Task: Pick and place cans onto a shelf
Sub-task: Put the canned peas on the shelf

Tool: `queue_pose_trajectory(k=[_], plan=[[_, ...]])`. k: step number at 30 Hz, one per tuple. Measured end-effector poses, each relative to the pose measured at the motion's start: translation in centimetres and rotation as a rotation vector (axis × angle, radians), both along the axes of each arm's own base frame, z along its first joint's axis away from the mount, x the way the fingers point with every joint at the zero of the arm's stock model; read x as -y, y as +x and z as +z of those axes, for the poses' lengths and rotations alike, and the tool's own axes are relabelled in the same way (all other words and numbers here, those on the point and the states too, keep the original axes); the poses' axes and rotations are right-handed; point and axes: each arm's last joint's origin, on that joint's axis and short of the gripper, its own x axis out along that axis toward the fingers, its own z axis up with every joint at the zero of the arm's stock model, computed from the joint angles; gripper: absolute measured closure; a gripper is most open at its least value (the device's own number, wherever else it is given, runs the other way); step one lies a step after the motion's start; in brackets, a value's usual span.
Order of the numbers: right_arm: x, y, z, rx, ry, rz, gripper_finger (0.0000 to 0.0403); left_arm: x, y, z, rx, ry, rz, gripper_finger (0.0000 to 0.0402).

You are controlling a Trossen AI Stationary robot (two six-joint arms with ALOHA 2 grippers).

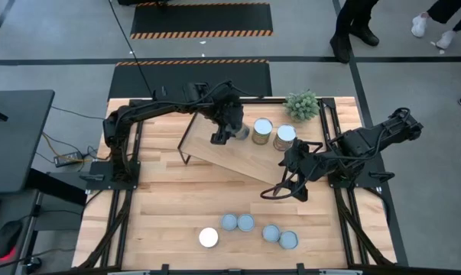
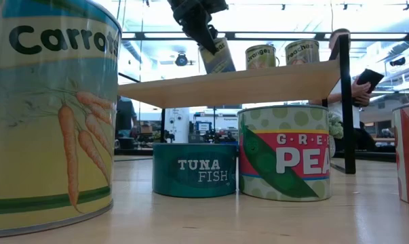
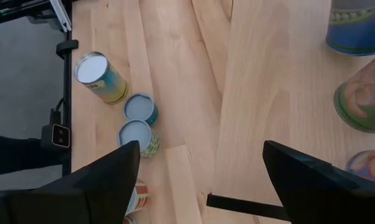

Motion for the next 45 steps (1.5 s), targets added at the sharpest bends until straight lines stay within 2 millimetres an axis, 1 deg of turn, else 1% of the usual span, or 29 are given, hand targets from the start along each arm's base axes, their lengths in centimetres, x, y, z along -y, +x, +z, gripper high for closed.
queue_pose_trajectory(k=[3, 9, 12, 28, 38, 45], plan=[[0.0, 0.0, 0.0, 0.005, -0.01, -0.008, 0.0056, 0.2, 0.3, -0.4, -0.011, 0.007, -0.003, 0.0052], [0.0, 0.1, 0.1, 0.013, -0.008, -0.008, 0.0056, 0.3, 0.9, -1.4, -0.044, 0.005, -0.012, 0.005], [0.0, 0.1, 0.1, 0.015, -0.006, -0.01, 0.0056, 0.2, 1.1, -1.5, -0.038, 0.027, -0.011, 0.0049], [-0.1, 0.2, 0.2, 0.033, 0.003, -0.012, 0.0056, -0.2, 2.1, -0.6, 0.101, 0.069, 0.008, 0.0047], [-0.1, 0.3, 0.2, 0.04, 0.01, -0.015, 0.0056, -0.2, 1.9, -0.8, 0.072, 0.049, 0.021, 0.0047], [-0.1, 0.4, 0.3, 0.056, 0.017, -0.015, 0.0056, -0.4, 2.1, -0.6, 0.101, 0.037, 0.053, 0.0047]])
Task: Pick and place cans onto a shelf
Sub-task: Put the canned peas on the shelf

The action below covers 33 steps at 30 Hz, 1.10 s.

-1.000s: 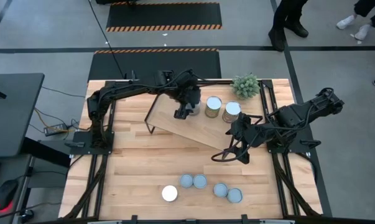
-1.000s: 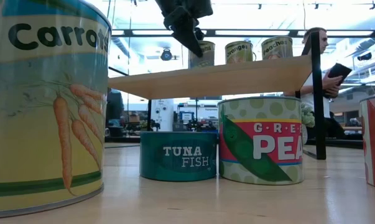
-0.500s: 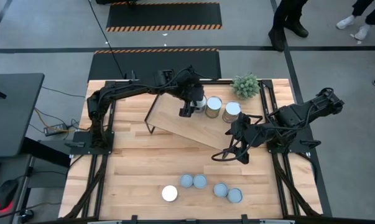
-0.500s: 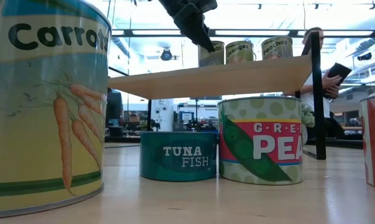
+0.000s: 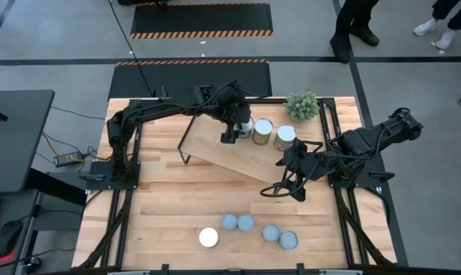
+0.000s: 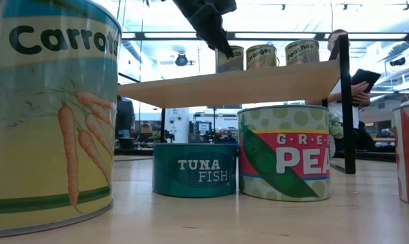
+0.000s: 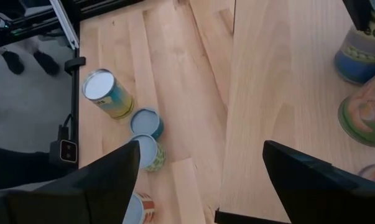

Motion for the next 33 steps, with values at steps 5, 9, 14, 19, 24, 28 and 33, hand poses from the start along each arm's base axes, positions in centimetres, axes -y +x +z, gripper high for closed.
queue_pose_trajectory(k=[5, 9, 14, 19, 24, 28, 33], plan=[[0.0, 0.0, 0.0, 0.005, 0.004, -0.002, 0.0056, -0.2, 0.1, -0.3, -0.003, -0.039, 0.041, 0.0047], [0.0, 0.1, 0.1, 0.013, 0.009, -0.003, 0.0056, -0.1, 0.1, -0.4, -0.015, -0.046, 0.037, 0.0047], [0.0, 0.1, 0.1, 0.015, 0.019, -0.013, 0.0056, 0.4, 0.3, -0.3, -0.009, -0.004, -0.017, 0.0047], [-0.1, 0.1, 0.1, 0.017, 0.024, -0.017, 0.0056, 0.4, 0.5, -0.2, 0.008, 0.019, -0.005, 0.0047], [-0.1, 0.1, 0.1, 0.017, 0.025, -0.018, 0.0056, 0.5, 0.5, -0.2, 0.001, 0.041, 0.017, 0.0047], [-0.1, 0.1, 0.1, 0.017, 0.025, -0.018, 0.0056, 0.8, 0.5, -0.2, -0.014, 0.064, 0.032, 0.0047], [-0.1, 0.1, 0.1, 0.017, 0.032, -0.025, 0.0056, 1.4, 0.6, -0.2, -0.02, 0.092, 0.052, 0.0047]])
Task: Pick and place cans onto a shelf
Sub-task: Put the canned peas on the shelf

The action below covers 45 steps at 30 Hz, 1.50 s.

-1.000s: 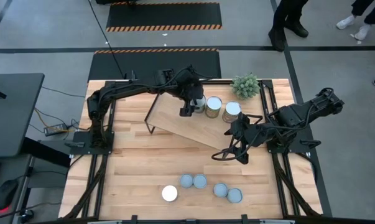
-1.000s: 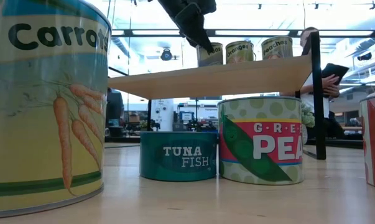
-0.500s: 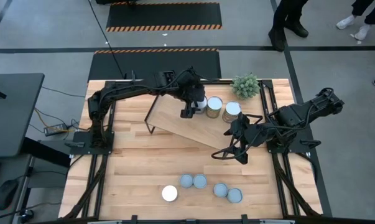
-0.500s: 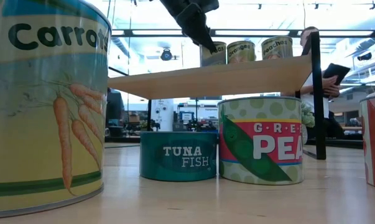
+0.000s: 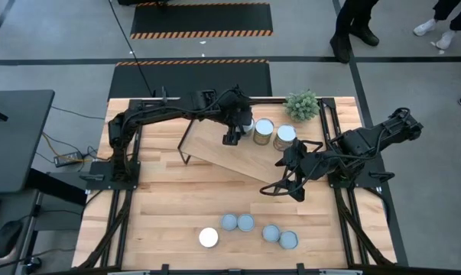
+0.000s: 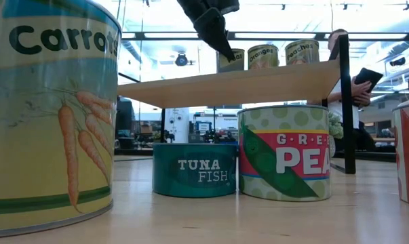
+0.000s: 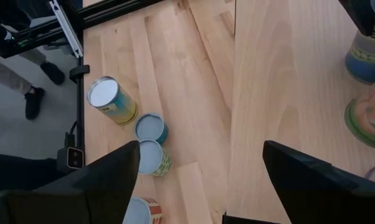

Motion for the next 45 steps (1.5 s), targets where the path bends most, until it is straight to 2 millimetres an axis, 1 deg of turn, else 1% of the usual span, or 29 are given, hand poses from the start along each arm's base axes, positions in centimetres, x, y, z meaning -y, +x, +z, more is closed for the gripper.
queue_pose_trajectory(k=[4, 18, 20, 26, 32, 36, 40, 45], plan=[[0.0, 0.0, 0.0, -0.001, 0.009, -0.004, 0.0056, 0.3, 0.1, 0.0, 0.012, -0.037, 0.04, 0.0047], [0.1, 0.1, 0.1, 0.02, -0.004, -0.026, 0.0056, 0.5, -0.2, -0.1, -0.017, -0.048, 0.045, 0.0047], [0.7, 0.4, 0.1, 0.022, -0.015, -0.046, 0.0056, 0.5, -0.2, -0.2, -0.019, -0.053, 0.05, 0.0047], [3.5, 1.6, 0.5, 0.066, -0.056, -0.133, 0.0056, 0.5, -0.2, -0.2, -0.022, -0.048, 0.043, 0.0047], [6.2, 2.2, 0.5, 0.064, -0.085, -0.228, 0.0056, 0.6, -0.6, -0.5, -0.066, -0.07, 0.038, 0.0047], [7.7, 2.4, 0.5, 0.054, -0.07, -0.238, 0.0056, 0.7, -0.8, -0.7, -0.097, -0.089, 0.023, 0.0047], [8.7, 2.5, 0.5, 0.045, -0.072, -0.233, 0.0056, 0.8, -0.9, -0.8, -0.106, -0.124, -0.004, 0.0047], [9.0, 2.5, 0.5, 0.038, -0.06, -0.21, 0.0056, 0.7, -1.0, -0.9, -0.114, -0.156, -0.023, 0.0059]])
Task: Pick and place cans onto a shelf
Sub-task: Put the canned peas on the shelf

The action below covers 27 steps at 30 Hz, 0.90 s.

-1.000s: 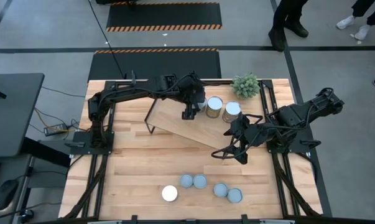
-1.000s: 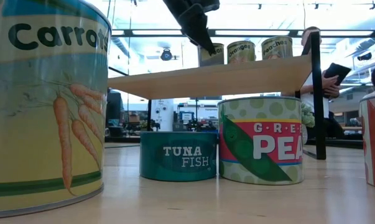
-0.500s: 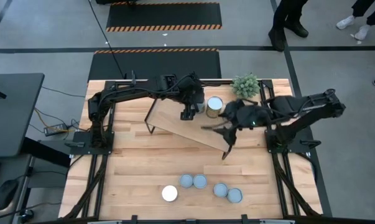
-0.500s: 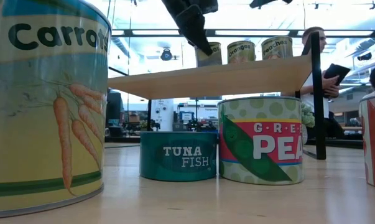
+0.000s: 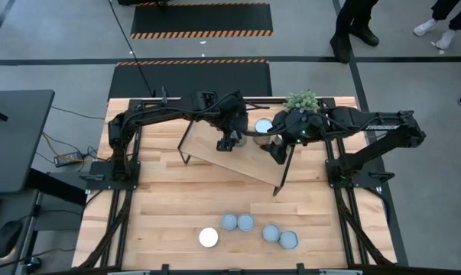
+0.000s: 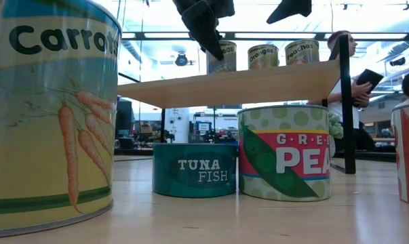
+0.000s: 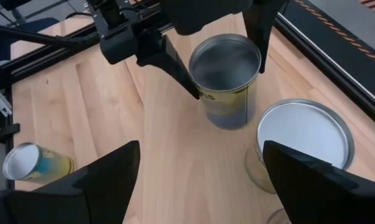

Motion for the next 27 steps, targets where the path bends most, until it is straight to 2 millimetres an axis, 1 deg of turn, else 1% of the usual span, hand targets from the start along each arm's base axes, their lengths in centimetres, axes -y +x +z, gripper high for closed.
queue_pose_trajectory(k=[14, 19, 21, 27], plan=[[-0.1, 0.0, 0.0, 0.0, 0.011, 0.005, 0.0056, -0.1, 0.2, 0.1, 0.019, 0.038, 0.016, 0.0059], [-0.1, 0.0, 0.0, 0.0, 0.018, 0.012, 0.0056, 0.1, 0.2, 0.1, 0.01, 0.037, 0.003, 0.0059], [-0.1, 0.0, 0.0, 0.0, 0.021, 0.01, 0.0056, 0.3, 0.1, 0.0, -0.004, 0.002, -0.003, 0.0059], [-0.1, 0.0, 0.0, 0.001, 0.027, 0.012, 0.0056, 1.1, 0.0, -0.1, -0.02, -0.019, -0.024, 0.0058]])
